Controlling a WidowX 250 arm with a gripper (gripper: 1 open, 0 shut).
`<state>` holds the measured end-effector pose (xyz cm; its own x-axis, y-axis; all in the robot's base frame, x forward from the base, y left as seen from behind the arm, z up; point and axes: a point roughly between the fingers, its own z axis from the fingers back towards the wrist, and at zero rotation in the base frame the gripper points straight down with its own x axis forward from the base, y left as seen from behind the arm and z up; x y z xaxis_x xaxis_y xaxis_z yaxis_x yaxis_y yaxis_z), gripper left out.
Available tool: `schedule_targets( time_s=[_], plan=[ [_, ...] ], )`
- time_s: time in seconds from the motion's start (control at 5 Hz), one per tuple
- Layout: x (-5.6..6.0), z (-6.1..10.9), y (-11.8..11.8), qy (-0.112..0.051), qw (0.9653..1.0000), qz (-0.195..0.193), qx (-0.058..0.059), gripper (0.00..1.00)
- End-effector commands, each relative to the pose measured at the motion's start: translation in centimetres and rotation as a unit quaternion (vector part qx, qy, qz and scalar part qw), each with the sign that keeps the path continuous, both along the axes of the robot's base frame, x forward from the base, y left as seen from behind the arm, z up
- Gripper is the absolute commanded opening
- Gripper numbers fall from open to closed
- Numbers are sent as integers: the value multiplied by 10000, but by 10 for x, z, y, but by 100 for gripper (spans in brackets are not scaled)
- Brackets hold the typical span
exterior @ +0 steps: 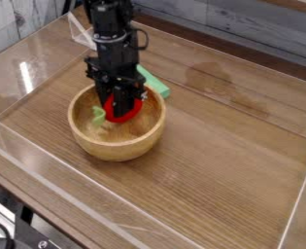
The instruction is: Move the red object to the right side of the table
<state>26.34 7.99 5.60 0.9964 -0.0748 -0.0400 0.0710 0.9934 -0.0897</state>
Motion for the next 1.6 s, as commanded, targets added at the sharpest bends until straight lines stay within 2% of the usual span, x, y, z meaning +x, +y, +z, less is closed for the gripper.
schedule_targets(
  time_s=[0.0,0.2,0.8,1.4],
  plan=[
    [12,30,-4,-418,9991,-30,101,0],
    [12,33,-8,-433,9990,-61,81,0],
    [5,18,-4,-343,9992,-149,138,0],
    [3,19,-11,-323,9992,-232,105,0]
  ],
)
